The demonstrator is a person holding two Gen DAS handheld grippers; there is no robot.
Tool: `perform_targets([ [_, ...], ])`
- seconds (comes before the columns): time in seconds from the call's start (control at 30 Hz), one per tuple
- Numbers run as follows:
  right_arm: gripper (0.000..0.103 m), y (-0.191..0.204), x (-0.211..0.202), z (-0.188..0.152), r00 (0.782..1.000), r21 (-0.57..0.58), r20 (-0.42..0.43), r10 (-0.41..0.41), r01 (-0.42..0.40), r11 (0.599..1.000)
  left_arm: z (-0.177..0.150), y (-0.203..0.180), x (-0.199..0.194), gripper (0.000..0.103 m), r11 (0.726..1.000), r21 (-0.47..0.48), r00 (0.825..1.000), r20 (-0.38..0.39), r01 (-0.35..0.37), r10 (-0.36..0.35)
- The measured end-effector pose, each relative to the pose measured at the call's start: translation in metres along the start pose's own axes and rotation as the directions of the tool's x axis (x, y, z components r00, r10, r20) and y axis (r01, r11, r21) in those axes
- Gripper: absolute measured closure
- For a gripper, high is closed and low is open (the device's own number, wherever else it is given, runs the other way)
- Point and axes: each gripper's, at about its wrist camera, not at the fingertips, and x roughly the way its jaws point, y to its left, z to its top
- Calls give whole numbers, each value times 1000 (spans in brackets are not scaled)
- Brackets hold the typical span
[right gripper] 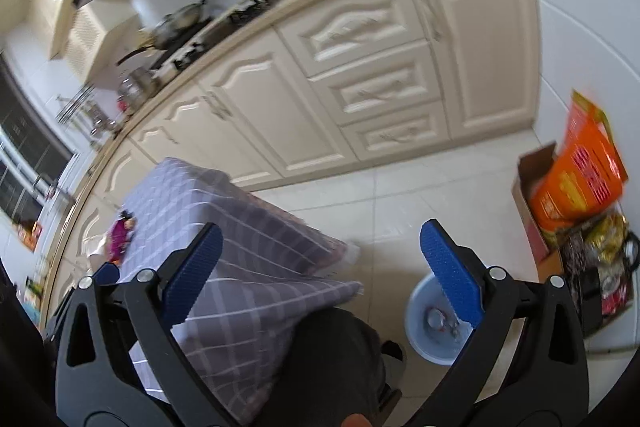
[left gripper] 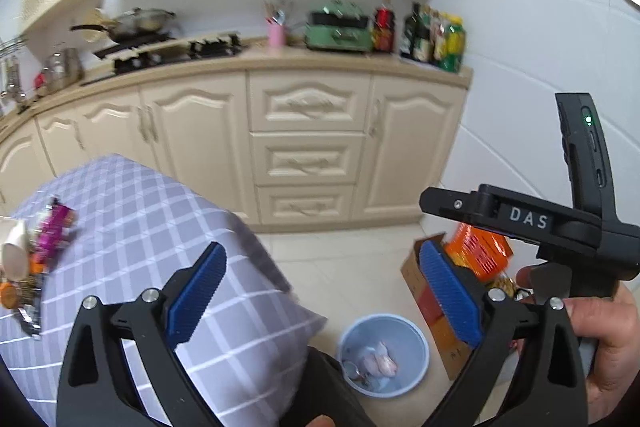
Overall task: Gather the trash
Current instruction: 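Move both tools back over the table toward the remaining trash, then grasp the black wrapper with the right tool while the left tool grasps the orange peel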
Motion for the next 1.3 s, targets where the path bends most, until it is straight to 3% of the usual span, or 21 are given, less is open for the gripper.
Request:
perform_targets([
  [0.3, 6, 97, -10, 1, 995, -162, 30, 98, -92, 983, 6, 70, -63, 7, 988, -83, 986, 93, -132, 140],
  [0.53, 6, 165, -10, -8, 987, -263, 26, 161, -148, 953, 3, 125, -112, 7, 956, -163, 955, 136, -243, 265],
  [0.77, 6, 234, 0, -32, 975, -368, -19, 222, -213, 905, -18, 186, -157, 7, 899, -254, 906, 139, -357, 399],
  [1.03, 6, 292, 43, -69, 966, -458, -134, 221, -258, 850, -61, 248, -174, 7, 810, -299, 841, 44, -504, 539],
  [1.3, 6, 341, 108, -116, 944, -524, -277, 181, -306, 795, -93, 291, -176, 7, 745, -352, 803, -37, -567, 594],
])
